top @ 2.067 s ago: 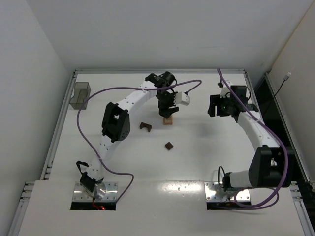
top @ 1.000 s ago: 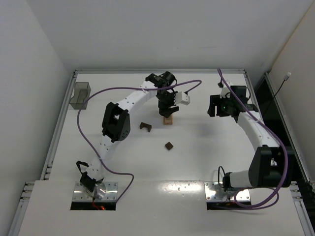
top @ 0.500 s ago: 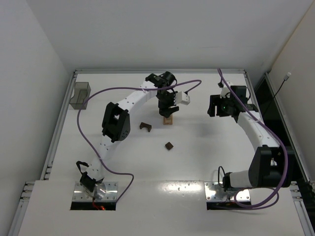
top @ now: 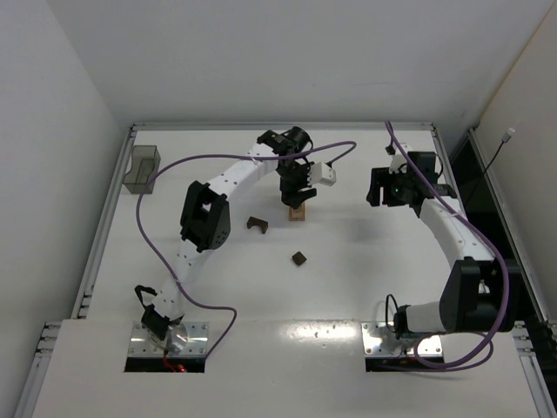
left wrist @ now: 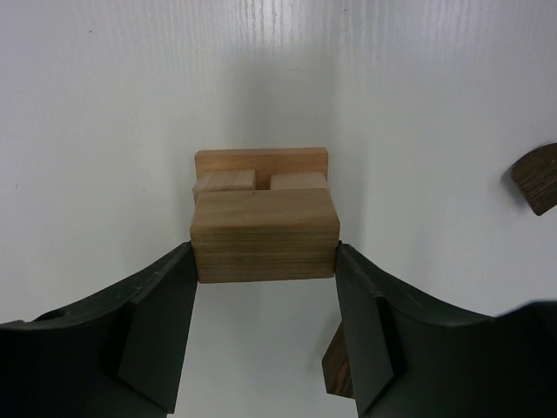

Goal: Build the wood block tower

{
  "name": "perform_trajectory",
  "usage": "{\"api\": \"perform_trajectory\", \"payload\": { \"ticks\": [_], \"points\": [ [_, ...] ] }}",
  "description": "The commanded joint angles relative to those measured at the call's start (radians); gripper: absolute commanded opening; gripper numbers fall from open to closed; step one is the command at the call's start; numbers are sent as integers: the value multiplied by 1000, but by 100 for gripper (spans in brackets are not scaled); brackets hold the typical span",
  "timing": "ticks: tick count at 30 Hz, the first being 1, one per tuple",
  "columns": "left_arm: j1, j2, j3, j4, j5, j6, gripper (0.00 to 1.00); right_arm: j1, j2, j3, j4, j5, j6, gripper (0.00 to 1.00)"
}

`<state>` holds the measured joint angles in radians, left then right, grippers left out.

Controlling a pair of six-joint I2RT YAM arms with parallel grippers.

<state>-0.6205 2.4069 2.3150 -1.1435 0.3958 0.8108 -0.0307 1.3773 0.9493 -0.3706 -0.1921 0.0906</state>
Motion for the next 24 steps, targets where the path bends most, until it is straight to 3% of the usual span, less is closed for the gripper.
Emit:
{"api": "perform_trajectory", "payload": {
  "ticks": [1, 4, 18, 24],
  "points": [
    [1, -14, 1, -5, 32, 16, 23, -5, -3, -1, 48, -21, 14, 63],
    [1, -14, -8, -15, 32, 16, 23, -5, 6, -1, 48, -30, 14, 63],
    [10, -14, -8, -15, 32, 16, 48, -5, 6, -1, 48, -30, 14, 63],
    [10, -14, -8, -15, 32, 16, 69, -5, 6, -1, 48, -30, 14, 63]
  ]
}}
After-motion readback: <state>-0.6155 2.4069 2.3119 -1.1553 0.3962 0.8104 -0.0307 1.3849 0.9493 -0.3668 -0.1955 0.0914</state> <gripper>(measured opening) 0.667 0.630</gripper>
